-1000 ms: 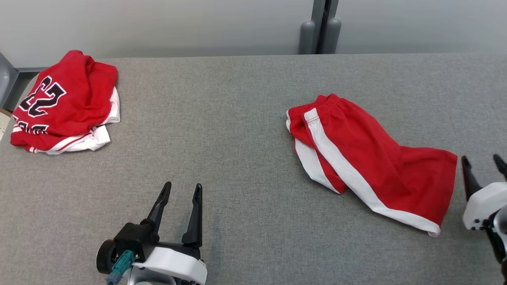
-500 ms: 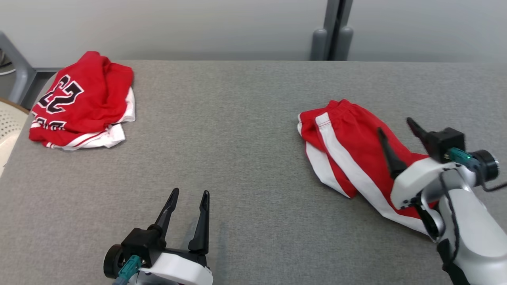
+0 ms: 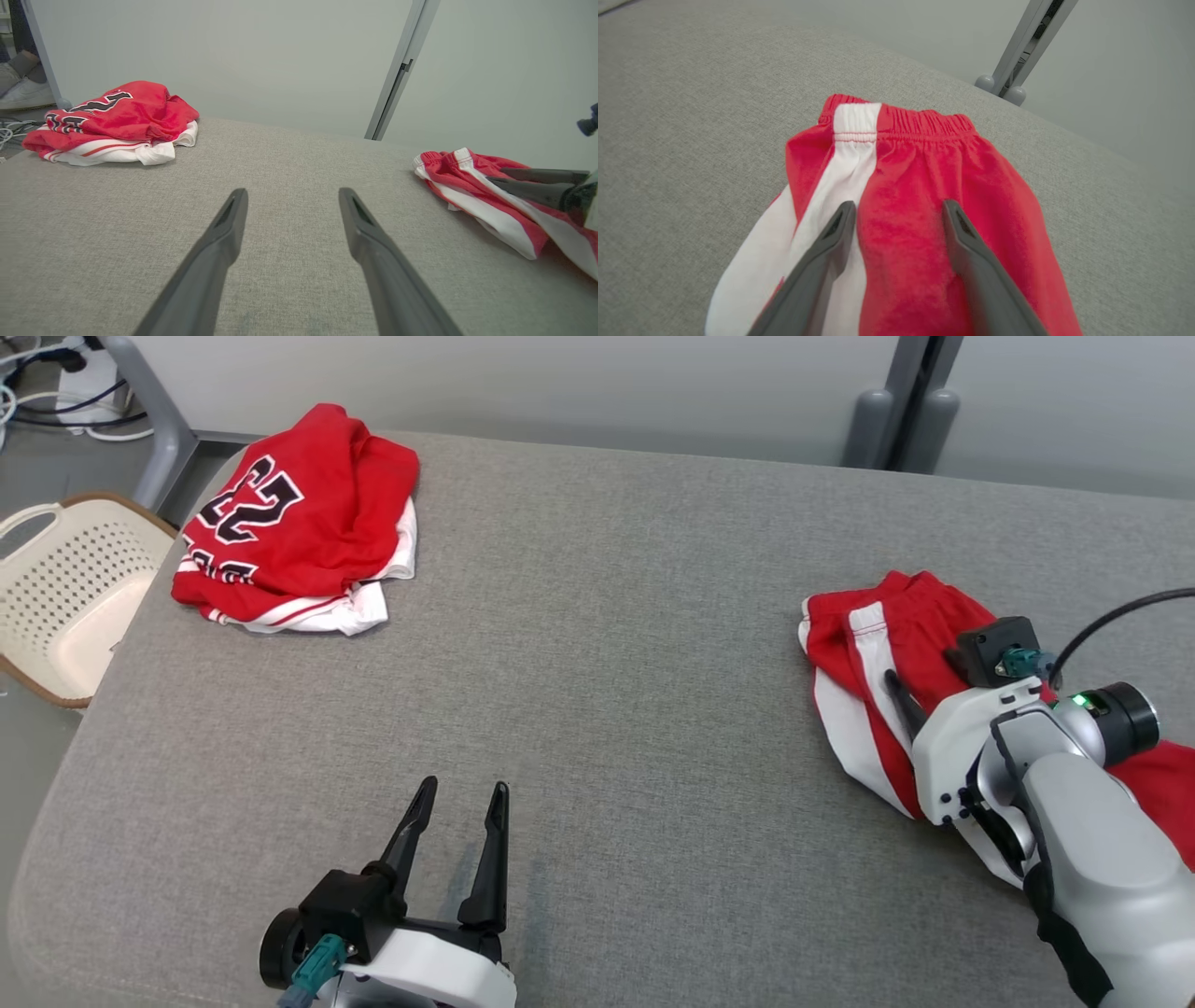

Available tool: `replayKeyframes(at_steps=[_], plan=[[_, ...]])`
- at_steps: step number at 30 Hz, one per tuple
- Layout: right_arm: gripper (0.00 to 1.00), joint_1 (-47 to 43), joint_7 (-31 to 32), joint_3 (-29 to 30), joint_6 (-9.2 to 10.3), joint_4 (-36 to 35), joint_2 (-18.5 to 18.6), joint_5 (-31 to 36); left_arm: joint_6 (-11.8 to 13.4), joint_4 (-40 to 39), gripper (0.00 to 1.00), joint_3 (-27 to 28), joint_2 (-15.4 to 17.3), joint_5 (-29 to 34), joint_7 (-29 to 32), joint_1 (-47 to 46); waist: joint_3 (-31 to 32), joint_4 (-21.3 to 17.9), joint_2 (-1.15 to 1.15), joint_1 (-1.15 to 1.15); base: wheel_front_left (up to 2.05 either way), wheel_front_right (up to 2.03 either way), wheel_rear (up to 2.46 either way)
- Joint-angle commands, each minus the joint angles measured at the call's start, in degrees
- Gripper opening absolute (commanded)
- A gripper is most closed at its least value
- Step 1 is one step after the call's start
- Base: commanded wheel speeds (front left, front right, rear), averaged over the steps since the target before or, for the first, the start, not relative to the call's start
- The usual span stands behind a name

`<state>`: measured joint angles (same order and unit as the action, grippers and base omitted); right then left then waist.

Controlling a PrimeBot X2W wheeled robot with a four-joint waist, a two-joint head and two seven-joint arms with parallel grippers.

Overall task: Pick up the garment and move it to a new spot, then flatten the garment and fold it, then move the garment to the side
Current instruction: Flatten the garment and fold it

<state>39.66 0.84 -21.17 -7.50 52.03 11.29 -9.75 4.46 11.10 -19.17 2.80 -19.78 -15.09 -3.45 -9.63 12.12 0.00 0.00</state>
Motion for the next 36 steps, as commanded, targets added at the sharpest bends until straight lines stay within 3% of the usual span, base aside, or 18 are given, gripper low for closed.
replayKeyframes(at_steps=[1, 4, 15, 21, 29, 36], plan=[[0.36, 0.93, 0.49, 0.57, 0.00, 1.63, -0.62, 0.81, 0.38, -0.26, 1.00, 0.13, 0.18, -0.35, -0.12, -0.40, -0.30, 0.75, 0.00, 0.00, 0.00, 0.00, 0.00], [0.00, 1.76, -0.61, 1.17, 0.01, 3.10, -0.86, 1.67, 0.60, -0.30, 1.00, 0.12, 0.17, -0.53, -0.12, -0.15, -0.30, 0.96, 0.00, 0.00, 0.00, 0.00, 0.00], [0.00, 0.34, -7.36, -1.10, 0.00, -1.11, -4.31, 1.36, 0.43, 0.05, 1.00, 0.91, 0.20, 0.32, -0.12, 0.19, 0.75, -1.14, 0.00, 0.00, 0.00, 0.00, 0.00], [0.00, -3.81, -6.61, -10.32, 0.00, -9.38, -5.32, -2.05, 0.08, 0.13, 1.00, 1.41, 0.18, 1.06, -0.12, 0.22, 1.21, -2.16, 0.00, 0.00, 0.00, 0.00, 0.00], [0.00, -6.96, -1.01, -24.19, 0.01, -21.03, -1.85, -9.48, -0.23, 0.25, 1.00, 1.76, 0.19, 1.43, -0.12, -0.50, 0.86, -2.28, 0.00, 0.00, 0.00, 0.00, 0.00], [0.00, -6.51, 1.31, -30.02, 0.00, -21.90, 0.37, -14.42, -0.28, 0.33, 1.00, 1.77, 0.19, 1.44, -0.12, -1.09, 0.33, -1.83, 0.00, 0.00, 0.00, 0.00, 0.00]])
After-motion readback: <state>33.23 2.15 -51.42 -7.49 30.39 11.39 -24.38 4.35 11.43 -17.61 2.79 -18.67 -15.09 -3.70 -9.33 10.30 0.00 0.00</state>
